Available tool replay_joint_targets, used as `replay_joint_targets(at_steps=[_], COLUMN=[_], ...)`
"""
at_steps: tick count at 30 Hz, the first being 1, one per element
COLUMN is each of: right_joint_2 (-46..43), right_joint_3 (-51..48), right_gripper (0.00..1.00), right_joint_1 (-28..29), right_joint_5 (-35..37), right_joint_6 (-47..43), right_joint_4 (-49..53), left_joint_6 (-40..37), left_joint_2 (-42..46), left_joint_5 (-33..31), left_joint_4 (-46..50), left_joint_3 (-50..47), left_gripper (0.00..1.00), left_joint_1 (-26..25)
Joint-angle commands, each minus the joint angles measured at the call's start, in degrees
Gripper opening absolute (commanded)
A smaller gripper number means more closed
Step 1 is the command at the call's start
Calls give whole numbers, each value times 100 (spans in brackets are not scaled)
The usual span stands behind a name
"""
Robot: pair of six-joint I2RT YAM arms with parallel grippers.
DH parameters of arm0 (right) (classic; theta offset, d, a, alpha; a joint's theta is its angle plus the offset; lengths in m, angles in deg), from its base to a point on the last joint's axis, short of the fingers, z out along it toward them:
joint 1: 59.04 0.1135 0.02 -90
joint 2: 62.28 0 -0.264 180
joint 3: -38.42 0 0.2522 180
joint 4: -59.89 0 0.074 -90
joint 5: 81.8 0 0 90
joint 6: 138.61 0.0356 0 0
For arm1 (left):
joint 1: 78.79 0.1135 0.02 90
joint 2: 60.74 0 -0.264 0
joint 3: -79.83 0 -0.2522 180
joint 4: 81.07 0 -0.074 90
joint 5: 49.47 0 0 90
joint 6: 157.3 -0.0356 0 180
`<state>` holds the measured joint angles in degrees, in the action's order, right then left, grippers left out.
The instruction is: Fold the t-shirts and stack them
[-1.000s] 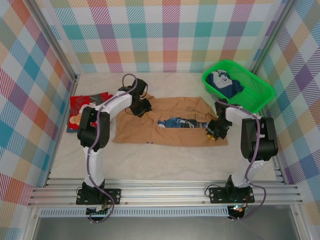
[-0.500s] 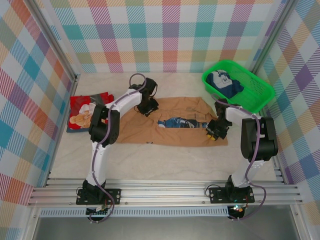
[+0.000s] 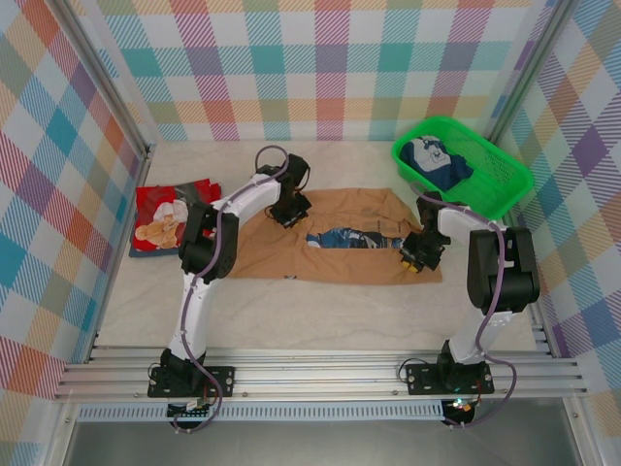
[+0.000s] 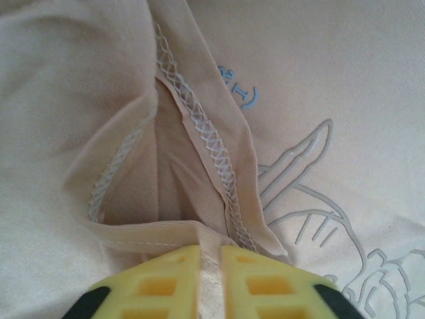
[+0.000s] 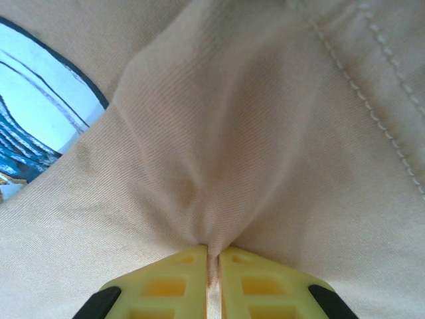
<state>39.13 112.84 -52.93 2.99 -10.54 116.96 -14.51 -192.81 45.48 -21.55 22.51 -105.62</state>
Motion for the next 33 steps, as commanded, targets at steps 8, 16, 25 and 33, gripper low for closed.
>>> replay_joint_targets(at_steps=[8, 16, 25, 33], right_joint_2=[-24, -25, -8, -33], right_joint_3=[-156, -161, -160, -169], right_gripper=[11, 12, 11, 11], right_joint_1=[46, 48, 48, 48], right_joint_5=[64, 55, 55, 73], right_joint_6=[-53, -45, -67, -75], right_joint_4=[187, 195, 214, 249], left_joint_6=[-244, -1204, -1569, -1722], left_joint_2=[53, 211, 38, -110], left_joint_5=[-18, -248, 13, 18], left_joint_4=[-112, 185, -23, 31], left_joint_3=[76, 288, 19, 226], left_gripper=[0, 29, 25, 11], left_joint_1=[-107, -270, -248, -240])
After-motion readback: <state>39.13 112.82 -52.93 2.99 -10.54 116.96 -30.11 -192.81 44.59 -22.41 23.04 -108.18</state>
